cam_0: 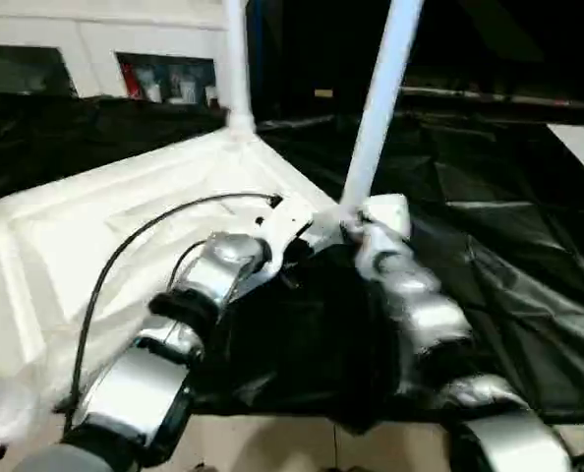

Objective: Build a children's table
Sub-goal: Rotate leg to tighten

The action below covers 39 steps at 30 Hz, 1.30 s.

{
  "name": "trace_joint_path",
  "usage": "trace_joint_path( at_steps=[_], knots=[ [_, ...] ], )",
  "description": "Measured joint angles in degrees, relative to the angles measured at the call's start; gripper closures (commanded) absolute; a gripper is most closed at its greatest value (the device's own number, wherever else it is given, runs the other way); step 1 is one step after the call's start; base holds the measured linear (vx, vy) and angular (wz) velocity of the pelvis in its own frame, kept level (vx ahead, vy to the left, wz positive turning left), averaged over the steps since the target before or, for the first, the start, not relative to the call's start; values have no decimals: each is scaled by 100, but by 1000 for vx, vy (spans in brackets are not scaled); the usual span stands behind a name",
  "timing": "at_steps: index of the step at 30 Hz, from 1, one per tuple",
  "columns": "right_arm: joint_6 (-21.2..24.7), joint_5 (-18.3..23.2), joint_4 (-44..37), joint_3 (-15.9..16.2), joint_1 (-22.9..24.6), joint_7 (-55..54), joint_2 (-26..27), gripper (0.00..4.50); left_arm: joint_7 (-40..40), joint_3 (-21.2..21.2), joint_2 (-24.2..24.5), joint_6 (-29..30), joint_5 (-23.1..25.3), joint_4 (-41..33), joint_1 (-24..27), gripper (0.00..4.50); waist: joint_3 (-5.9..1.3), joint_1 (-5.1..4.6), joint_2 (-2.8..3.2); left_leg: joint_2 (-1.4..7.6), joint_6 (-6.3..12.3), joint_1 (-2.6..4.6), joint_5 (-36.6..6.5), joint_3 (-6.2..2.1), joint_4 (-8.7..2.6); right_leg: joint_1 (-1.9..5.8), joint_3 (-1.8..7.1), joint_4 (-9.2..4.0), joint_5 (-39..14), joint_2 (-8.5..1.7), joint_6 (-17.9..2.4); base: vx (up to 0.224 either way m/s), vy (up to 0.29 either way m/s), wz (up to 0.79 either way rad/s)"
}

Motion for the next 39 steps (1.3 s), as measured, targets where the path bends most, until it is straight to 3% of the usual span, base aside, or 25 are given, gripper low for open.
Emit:
trace_joint_path(
  at_steps=[7,11,16,25,34,39],
  knots=[
    [1020,308,-1550,171,694,1513,-1085,81,-746,-53,398,-311,37,-387,315,450,-3,42,3,0,0,5,0,0,-5,5,2,-1,4,1,8,0,0,0],
    [1403,918,-2007,244,996,2638,-1427,81,-1730,-179,804,-424,-142,-1042,722,450,-6,103,22,2,0,3,0,-2,-30,-6,-1,0,2,4,7,0,0,0],
    [1485,983,-2309,548,1032,3506,-1752,81,-2475,-404,917,-411,-203,-1698,1054,450,-8,197,37,2,-2,7,1,10,6,2,1,-3,4,-9,2,0,0,0],
    [1504,802,-2267,984,1031,4093,-2083,81,-2586,-408,1022,-287,-217,-2058,1247,450,-4,175,25,3,-2,-2,0,19,6,4,11,0,-1,-9,12,0,0,0],
    [1453,736,-2148,992,1030,4058,-2065,81,-2592,-407,1026,-222,-217,-2116,1265,450,-4,167,25,3,-2,-2,1,19,9,3,11,-1,-2,-9,13,0,0,0],
    [1445,739,-2062,984,1030,4073,-2018,126,-2598,-404,1036,-198,-217,-2141,1272,450,-4,159,25,3,-2,-2,1,19,10,3,11,-1,-2,-9,13,0,0,0]
  ],
)
